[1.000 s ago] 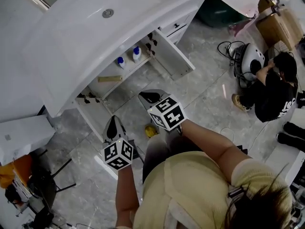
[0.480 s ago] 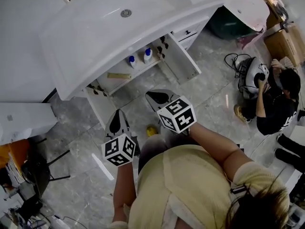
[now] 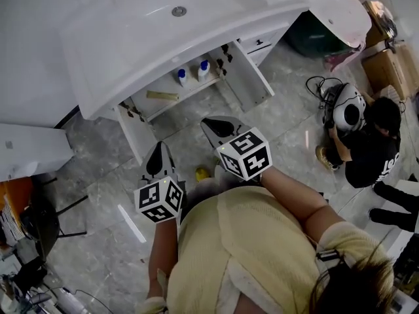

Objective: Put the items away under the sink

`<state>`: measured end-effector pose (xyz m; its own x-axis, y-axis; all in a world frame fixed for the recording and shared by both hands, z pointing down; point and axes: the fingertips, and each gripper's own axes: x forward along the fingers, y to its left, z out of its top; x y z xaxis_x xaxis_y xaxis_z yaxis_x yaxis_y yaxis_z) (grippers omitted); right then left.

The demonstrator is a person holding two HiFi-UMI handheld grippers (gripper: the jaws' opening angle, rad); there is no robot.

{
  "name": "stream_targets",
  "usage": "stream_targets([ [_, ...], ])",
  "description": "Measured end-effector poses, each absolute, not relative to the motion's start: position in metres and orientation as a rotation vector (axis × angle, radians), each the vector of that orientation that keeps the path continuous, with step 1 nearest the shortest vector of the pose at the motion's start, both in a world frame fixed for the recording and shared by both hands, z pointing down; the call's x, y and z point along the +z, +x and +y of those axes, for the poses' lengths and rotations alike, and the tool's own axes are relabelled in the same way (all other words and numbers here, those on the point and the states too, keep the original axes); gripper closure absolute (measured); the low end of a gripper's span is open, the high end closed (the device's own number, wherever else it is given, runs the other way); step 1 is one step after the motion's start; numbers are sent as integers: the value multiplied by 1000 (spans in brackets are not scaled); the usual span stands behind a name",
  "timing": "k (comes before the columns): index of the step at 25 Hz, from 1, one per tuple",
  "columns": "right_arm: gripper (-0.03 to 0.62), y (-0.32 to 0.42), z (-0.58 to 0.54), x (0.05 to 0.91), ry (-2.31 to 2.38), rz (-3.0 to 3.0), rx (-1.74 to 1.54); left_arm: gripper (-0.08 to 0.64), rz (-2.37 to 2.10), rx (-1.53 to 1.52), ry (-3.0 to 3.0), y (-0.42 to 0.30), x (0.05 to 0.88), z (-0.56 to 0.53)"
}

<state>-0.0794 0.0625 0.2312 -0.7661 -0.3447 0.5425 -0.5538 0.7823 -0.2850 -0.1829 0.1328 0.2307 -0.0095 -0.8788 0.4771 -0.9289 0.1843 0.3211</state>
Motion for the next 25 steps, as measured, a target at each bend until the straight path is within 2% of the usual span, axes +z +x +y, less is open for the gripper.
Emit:
stream_targets([
  [25, 566, -84, 79, 236, 657, -2465, 602, 520, -1898, 171, 1711, -188, 229, 149],
])
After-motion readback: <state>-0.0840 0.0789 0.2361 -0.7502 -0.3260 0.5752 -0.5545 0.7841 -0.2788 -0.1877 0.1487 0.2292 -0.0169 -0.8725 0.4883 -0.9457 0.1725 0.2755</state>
